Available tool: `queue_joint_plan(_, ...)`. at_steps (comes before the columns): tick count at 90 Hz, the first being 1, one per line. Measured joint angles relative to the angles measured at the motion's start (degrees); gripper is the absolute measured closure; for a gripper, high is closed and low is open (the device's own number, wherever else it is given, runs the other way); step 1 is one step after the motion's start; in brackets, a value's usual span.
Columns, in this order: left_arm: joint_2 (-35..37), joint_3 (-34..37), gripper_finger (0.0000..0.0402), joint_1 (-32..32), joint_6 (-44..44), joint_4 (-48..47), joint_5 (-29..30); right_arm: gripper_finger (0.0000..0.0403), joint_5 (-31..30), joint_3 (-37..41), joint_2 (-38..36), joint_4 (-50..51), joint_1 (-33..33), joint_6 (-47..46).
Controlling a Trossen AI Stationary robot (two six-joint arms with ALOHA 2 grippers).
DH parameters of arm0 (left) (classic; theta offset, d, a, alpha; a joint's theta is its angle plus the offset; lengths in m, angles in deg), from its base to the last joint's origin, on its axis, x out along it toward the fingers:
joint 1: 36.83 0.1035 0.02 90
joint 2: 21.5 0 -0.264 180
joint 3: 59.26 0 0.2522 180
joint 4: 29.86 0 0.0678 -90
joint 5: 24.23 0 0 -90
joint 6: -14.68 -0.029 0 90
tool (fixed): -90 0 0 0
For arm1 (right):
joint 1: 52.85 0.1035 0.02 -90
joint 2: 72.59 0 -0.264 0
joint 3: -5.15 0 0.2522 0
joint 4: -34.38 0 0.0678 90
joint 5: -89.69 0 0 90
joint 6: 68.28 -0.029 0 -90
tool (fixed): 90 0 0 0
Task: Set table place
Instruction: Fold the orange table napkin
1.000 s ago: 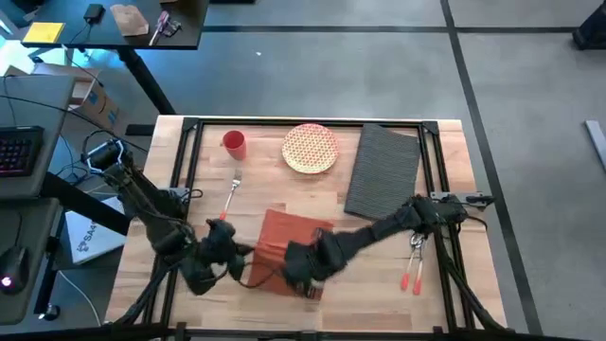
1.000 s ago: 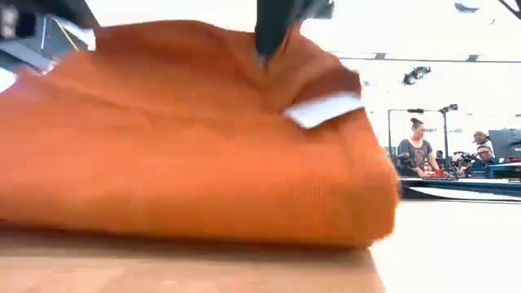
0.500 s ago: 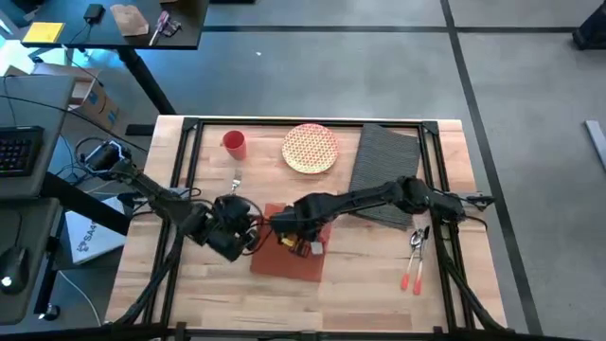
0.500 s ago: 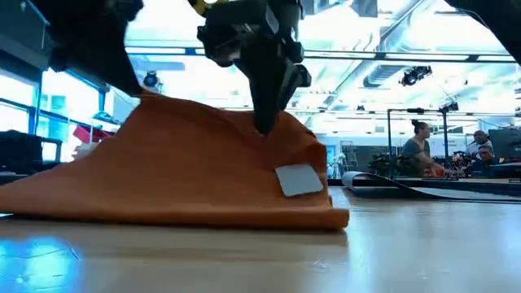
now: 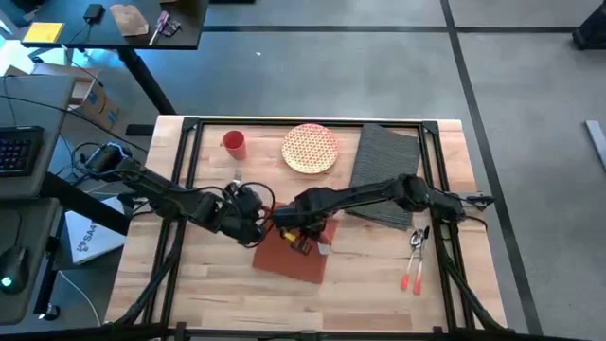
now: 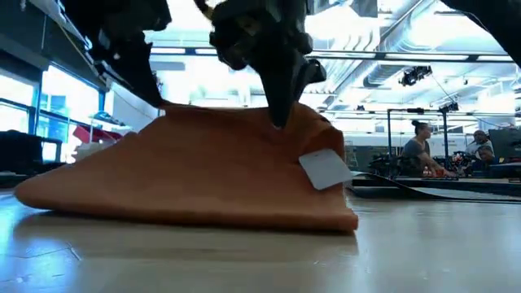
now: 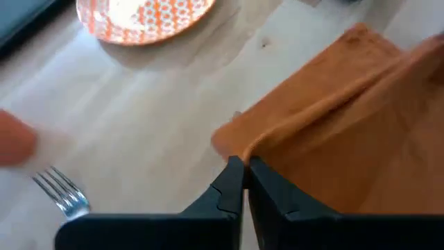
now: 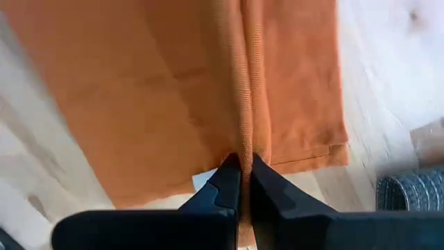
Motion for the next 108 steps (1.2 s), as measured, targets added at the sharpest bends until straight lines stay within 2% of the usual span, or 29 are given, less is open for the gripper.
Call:
queue_joint_plan(14, 0.48, 0.0, 0.0402, 0.61, -9.29, 3.44, -2.19, 0.0403, 10.46, -2.96, -0.69, 1.01, -0.59, -2.25)
queue_joint_plan(19, 0.5, 0.0, 0.0402, 0.55, -12.61, 6.38, -3.77, 0.0403, 12.18, -3.5, -0.93, 1.03, -0.48, -1.63)
queue_joint_plan(33, -2.09, 0.05, 0.0402, 1.88, -19.1, 11.88, -6.01, 0.0403, 10.66, -1.18, -0.66, 5.0, -1.18, -1.99)
queue_joint_plan(45, -4.8, 0.09, 0.0402, 3.93, -20.84, 14.92, -5.76, 0.0403, 6.05, 1.75, -0.55, 6.55, -1.63, -3.14)
queue_joint_plan(60, -8.38, 0.13, 0.04, 5.5, -24.84, 17.72, -6.13, 0.0403, 5.83, 6.53, -0.76, 6.15, -1.72, -2.55)
queue_joint_plan(75, -10.38, 0.32, 0.0369, 6.59, -25.65, 16.61, -8.31, 0.0399, 5.02, 10.21, -0.81, 5.46, -1.82, -2.83)
queue_joint_plan(83, -9.96, 0.33, 0.0338, 6.78, -24.98, 15.56, -8.48, 0.0376, 4.2, 10.28, -0.79, 4.74, -1.89, -2.7)
queue_joint_plan(92, -8.55, 0.31, 0.0303, 6.97, -23.55, 13.48, -9.0, 0.033, 1.4, 10.12, -0.87, 4.66, -2.17, -3.28)
queue_joint_plan(108, -6.47, -0.15, 0.0271, 6.55, -23.9, 16.43, -17.47, 0.0241, -5.81, 10.21, -3.82, 8.24, -2.29, -4.33)
